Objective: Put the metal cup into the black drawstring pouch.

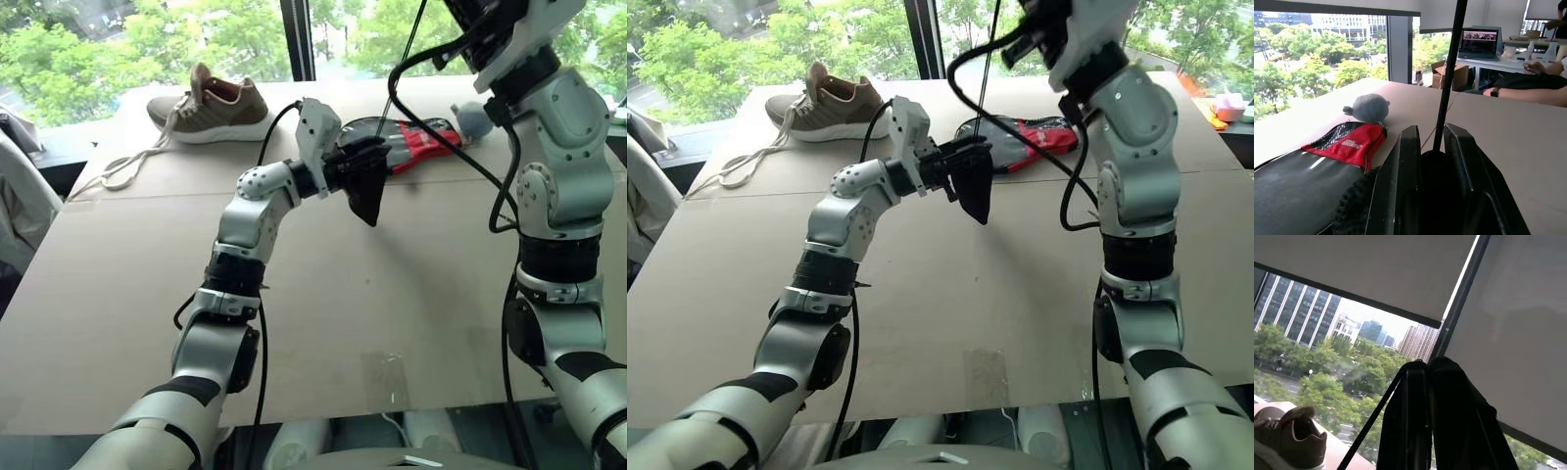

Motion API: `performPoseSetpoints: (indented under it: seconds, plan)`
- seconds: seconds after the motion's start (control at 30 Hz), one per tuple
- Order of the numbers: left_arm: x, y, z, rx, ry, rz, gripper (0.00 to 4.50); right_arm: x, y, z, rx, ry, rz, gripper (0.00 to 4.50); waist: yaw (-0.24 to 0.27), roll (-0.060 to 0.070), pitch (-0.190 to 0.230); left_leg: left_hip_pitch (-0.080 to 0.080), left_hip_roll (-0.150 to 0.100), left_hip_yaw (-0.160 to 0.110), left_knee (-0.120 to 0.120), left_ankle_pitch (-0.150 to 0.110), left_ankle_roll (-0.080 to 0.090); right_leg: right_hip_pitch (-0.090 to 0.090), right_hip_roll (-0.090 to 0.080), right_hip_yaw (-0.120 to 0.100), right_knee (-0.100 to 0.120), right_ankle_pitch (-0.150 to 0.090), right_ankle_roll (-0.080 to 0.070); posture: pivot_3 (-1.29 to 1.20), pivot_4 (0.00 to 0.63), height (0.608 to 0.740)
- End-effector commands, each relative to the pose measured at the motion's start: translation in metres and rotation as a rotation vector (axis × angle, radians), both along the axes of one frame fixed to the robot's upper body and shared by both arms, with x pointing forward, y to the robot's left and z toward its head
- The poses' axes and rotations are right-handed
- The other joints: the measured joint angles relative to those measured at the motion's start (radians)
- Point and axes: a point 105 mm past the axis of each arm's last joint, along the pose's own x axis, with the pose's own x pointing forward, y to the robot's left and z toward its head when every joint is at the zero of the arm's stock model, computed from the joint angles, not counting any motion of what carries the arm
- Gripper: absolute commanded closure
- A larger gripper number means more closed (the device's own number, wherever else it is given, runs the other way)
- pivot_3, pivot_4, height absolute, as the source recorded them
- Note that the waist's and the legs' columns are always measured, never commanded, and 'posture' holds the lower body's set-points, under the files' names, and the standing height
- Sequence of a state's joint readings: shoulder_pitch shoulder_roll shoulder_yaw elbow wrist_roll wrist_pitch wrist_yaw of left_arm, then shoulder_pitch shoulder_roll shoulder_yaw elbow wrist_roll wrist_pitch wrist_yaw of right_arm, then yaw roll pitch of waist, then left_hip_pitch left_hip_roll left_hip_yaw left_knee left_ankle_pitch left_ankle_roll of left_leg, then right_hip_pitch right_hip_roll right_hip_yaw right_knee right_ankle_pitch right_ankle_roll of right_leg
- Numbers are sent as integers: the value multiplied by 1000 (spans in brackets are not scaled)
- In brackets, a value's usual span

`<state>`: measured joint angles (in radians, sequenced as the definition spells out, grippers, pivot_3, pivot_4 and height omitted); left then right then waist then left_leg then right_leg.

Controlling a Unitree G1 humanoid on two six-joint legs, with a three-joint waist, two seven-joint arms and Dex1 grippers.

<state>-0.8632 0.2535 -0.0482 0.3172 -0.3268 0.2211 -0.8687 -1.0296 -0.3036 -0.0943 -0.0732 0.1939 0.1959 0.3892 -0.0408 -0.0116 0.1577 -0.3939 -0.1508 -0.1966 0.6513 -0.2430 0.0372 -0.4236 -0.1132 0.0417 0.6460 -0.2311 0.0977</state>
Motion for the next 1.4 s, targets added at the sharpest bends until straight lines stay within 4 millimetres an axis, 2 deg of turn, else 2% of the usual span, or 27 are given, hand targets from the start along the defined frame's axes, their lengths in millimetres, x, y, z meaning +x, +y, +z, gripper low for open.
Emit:
performPoseSetpoints:
  seconds: [0.03, 0.2, 0.3, 0.37, 0.47, 0.6, 0.67, 0.7, 0.73, 0.77, 0.8, 0.83, 1.13, 1.4]
  plan:
    - [7, 11, -18, 46, 37, 48, 4331, -22, -33, 45, 215, -119, -5, 4500, 0, 0, 0, 0, 0, 0, 0, 0, 0, 0, 0, 0, 0, 0, 0, 0, 150, 740]
    - [8, 18, -28, 52, 57, 73, 4331, -23, -64, 66, 476, -108, 26, 4500, -2, 0, 0, 0, 0, 0, 0, 0, 0, 0, 0, 1, 1, 0, 0, 0, 150, 740]
    - [9, 18, -32, 51, 68, 80, 4331, -21, -70, 69, 558, -71, 67, 4500, -2, 0, 0, 0, 0, 1, 0, 0, 0, -1, 0, 1, 1, 0, 0, 0, 150, 740]
    - [9, 18, -31, 45, 70, 84, 4331, -20, -66, 66, 521, -55, 68, 4500, -2, 0, 0, -1, 0, 1, 0, 0, 0, -2, 0, 1, 1, 0, 0, 0, 150, 740]
    - [7, 15, -25, 11, 70, 68, 4331, -16, -43, 49, 359, -8, 78, 4500, -2, 1, 0, -1, 0, 1, 0, 0, 0, -2, -1, 1, 1, 0, 0, 0, 150, 740]
    - [6, 15, -17, -32, 70, 59, 4331, -13, -20, 27, 226, 58, 108, 4500, -4, 0, 0, -4, 0, 1, 1, 0, 0, -5, -1, 1, 3, 0, 0, 0, 150, 740]
    - [5, 16, -15, -58, 83, 47, 3305, -15, -14, 21, 183, 69, 118, 4500, -4, 0, 0, -5, 0, 2, 1, 0, 0, -7, -1, 1, 5, 0, 0, 0, 150, 740]
    - [3, 16, -14, -65, 88, 30, 2996, -15, -12, 19, 172, 74, 123, 4500, -4, 1, 0, -5, -1, 2, 1, 0, 0, -7, -1, 1, 6, 0, 0, 0, 150, 740]
    - [1, 16, -14, -62, 86, 23, 2445, -16, -11, 18, 164, 78, 128, 4500, -4, 1, 0, -5, -1, 3, 1, 0, 0, -7, -2, 1, 7, 0, 0, 0, 150, 740]
    - [1, 17, -16, -51, 83, 30, 2161, -16, -10, 17, 157, 82, 130, 4500, -4, 0, 0, -4, -1, 3, 1, 0, 0, -7, -2, 1, 7, 0, 0, 0, 150, 740]
    - [-1, 17, -18, -40, 93, 23, 1569, -16, -9, 16, 148, 85, 132, 4500, -4, 0, 0, -4, -1, 3, 2, 0, 0, -7, -2, 1, 7, 0, 0, 0, 150, 740]
    - [-4, 19, -20, -35, 96, 11, 1248, -17, -8, 15, 141, 86, 134, 4500, -4, 0, 0, -4, -1, 3, 2, 0, 0, -7, -2, 1, 7, 0, 0, 0, 150, 740]
    - [-4, 47, -40, 7, 126, 106, 1248, -18, -3, 9, 117, 112, 153, 4500, -3, 0, 0, -4, -1, 3, 3, 0, 0, -7, -2, 1, 10, 0, 0, 0, 150, 740]
    - [-6, 101, -57, 39, 192, 258, 1248, -19, 6, 5, 87, 128, 205, 4500, -4, 0, -1, -3, -1, 4, 2, 0, 0, -8, -3, 1, 10, 0, 0, 0, 150, 740]
